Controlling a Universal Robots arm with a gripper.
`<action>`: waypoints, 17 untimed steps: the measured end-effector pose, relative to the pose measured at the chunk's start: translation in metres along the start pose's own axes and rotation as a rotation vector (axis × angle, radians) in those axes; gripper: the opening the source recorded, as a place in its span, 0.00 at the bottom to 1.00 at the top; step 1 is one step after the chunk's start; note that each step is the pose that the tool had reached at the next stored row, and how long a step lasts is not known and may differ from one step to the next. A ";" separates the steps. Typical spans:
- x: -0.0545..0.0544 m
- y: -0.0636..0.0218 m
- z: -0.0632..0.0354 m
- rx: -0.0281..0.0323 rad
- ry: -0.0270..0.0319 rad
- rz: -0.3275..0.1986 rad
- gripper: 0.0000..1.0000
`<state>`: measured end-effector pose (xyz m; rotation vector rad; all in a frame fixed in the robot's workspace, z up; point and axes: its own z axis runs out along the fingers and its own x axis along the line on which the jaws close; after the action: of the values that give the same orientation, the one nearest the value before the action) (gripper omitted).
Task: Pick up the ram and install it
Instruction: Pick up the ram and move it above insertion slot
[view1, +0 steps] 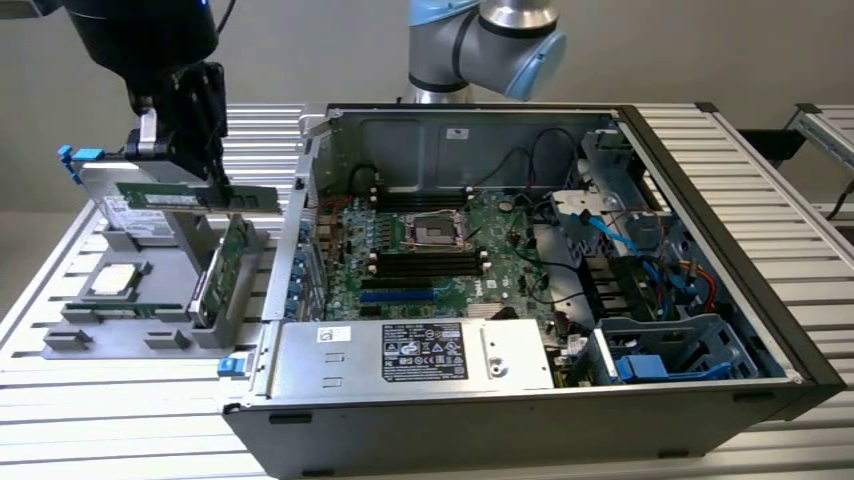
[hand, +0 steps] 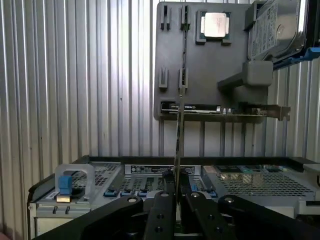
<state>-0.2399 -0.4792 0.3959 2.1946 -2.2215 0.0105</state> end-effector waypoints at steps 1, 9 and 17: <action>0.000 -0.0044 -0.0002 -0.0001 -0.0005 0.000 0.13; -0.003 -0.0396 -0.0008 0.0000 -0.0026 0.000 0.13; -0.006 -0.0761 -0.0012 -0.0001 -0.0049 -0.001 0.13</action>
<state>-0.1637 -0.4740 0.3963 2.1980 -2.2230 0.0050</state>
